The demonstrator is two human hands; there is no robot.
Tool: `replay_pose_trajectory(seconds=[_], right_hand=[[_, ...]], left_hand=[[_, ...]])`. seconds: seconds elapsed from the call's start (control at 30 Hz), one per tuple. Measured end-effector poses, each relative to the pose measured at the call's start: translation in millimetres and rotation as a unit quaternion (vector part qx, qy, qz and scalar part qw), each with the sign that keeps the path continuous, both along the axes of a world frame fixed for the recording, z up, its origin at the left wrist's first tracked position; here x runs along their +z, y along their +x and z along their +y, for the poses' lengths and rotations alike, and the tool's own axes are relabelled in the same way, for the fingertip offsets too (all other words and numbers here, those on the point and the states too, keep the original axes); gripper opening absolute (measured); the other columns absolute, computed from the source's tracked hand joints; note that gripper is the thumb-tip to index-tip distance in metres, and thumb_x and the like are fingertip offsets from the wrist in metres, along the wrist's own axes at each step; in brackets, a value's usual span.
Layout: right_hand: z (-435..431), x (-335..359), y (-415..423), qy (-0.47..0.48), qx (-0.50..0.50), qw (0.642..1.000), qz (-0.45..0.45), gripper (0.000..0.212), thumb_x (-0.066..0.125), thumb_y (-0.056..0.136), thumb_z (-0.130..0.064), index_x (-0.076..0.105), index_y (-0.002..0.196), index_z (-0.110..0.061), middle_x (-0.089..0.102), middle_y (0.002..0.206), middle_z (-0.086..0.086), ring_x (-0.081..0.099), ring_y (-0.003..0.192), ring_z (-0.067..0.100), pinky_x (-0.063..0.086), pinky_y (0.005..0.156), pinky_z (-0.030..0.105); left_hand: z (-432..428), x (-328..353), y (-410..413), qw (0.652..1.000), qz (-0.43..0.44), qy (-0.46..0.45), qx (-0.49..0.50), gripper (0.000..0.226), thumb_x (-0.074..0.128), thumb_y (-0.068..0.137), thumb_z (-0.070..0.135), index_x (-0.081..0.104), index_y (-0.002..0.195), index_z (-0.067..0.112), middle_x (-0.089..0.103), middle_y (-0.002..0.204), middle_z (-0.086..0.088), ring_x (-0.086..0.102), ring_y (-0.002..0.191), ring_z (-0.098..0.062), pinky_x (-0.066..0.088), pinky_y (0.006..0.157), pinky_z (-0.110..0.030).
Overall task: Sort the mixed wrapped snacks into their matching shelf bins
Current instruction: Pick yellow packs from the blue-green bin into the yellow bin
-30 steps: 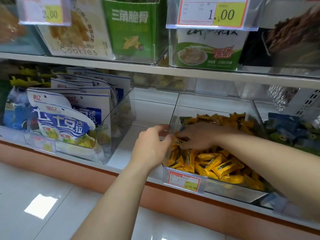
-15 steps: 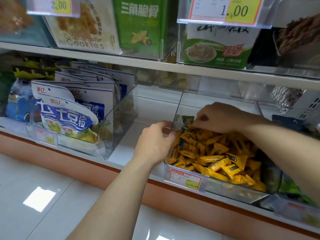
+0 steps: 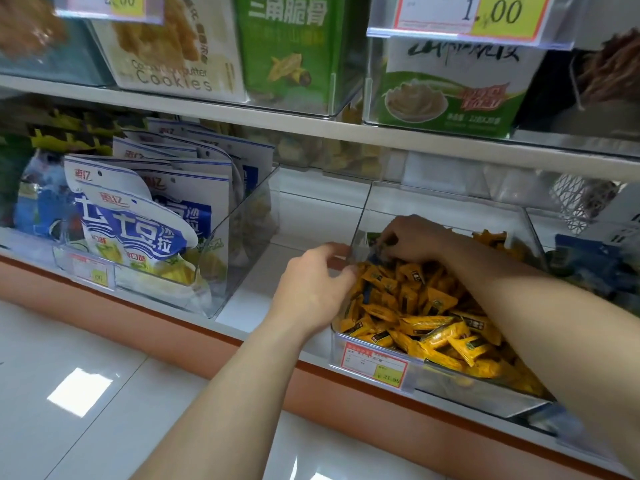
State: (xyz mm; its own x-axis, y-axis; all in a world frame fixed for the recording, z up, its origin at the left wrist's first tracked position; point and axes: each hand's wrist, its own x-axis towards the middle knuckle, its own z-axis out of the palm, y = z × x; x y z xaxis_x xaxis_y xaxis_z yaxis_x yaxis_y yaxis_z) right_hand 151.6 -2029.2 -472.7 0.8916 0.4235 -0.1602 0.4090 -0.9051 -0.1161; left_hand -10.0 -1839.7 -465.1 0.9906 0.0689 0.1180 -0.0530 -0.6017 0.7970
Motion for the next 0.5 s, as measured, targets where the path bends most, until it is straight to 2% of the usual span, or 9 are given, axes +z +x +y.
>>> replay_pose_trajectory(seconds=[0.07,0.13,0.17,0.27,0.3,0.4,0.43,0.5], right_hand=[[-4,-1,6,0.066,-0.010,0.997,-0.050,0.016,0.067,0.088,-0.024,0.074,0.101,-0.032,0.061,0.115,-0.002,0.057,0.103,0.021,0.049,0.080,0.036],[-1,-5,12,0.052,0.000,0.997,-0.058,0.019,0.066,0.089,-0.020,0.073,0.102,-0.031,0.060,0.125,-0.002,0.056,0.112,0.024,0.049,0.089,0.038],[1,-8,15,0.028,0.014,0.999,-0.042,0.021,0.065,0.089,-0.018,0.072,0.104,-0.030,0.060,0.129,0.000,0.056,0.114,0.024,0.048,0.091,0.038],[12,-19,19,-0.019,0.029,0.999,-0.002,0.022,0.066,0.090,-0.022,0.064,0.111,-0.028,0.061,0.126,0.003,0.056,0.106,0.020,0.043,0.082,0.030],[16,-20,20,-0.020,0.017,1.000,0.009,0.029,0.068,0.089,-0.027,0.059,0.117,-0.026,0.059,0.126,0.004,0.054,0.104,0.020,0.044,0.082,0.030],[22,-22,23,-0.068,-0.020,0.996,0.055,0.062,0.071,0.087,-0.038,0.044,0.137,-0.015,0.054,0.131,0.010,0.055,0.113,0.026,0.049,0.094,0.039],[24,-22,24,-0.086,-0.022,0.994,0.064,0.064,0.071,0.087,-0.038,0.044,0.139,-0.012,0.054,0.132,0.011,0.056,0.114,0.028,0.050,0.096,0.041],[26,-18,25,-0.086,-0.016,0.993,0.084,0.055,0.072,0.087,-0.035,0.054,0.134,-0.012,0.058,0.129,0.010,0.057,0.111,0.027,0.050,0.094,0.038]], left_hand=[[-1,-1,1,1.000,-0.001,-0.002,0.003,0.028,0.059,0.093,0.036,0.065,0.120,0.033,0.068,0.109,0.013,0.064,0.096,-0.012,0.052,0.085,-0.028],[-2,-2,2,1.000,0.000,-0.006,0.006,0.028,0.059,0.093,0.035,0.064,0.120,0.033,0.068,0.110,0.012,0.064,0.096,-0.013,0.051,0.084,-0.028],[-2,-2,3,1.000,0.002,-0.009,0.007,0.028,0.059,0.093,0.035,0.064,0.120,0.033,0.068,0.110,0.012,0.064,0.096,-0.013,0.050,0.084,-0.028],[-1,-1,4,1.000,0.003,-0.014,0.005,0.028,0.058,0.093,0.034,0.064,0.120,0.033,0.067,0.108,0.014,0.063,0.095,-0.011,0.048,0.081,-0.024],[0,-1,4,1.000,0.001,-0.016,0.004,0.027,0.058,0.094,0.034,0.064,0.120,0.033,0.066,0.106,0.015,0.063,0.094,-0.010,0.046,0.080,-0.023],[1,-2,3,1.000,0.000,-0.020,-0.001,0.027,0.058,0.095,0.034,0.064,0.120,0.032,0.064,0.105,0.016,0.062,0.096,-0.008,0.045,0.081,-0.022],[1,-2,3,1.000,0.001,-0.020,-0.002,0.027,0.058,0.095,0.034,0.064,0.121,0.032,0.065,0.106,0.016,0.062,0.097,-0.009,0.047,0.082,-0.023],[1,-2,2,1.000,0.003,-0.021,-0.005,0.027,0.058,0.095,0.034,0.064,0.121,0.032,0.065,0.108,0.015,0.062,0.098,-0.009,0.049,0.085,-0.025]])
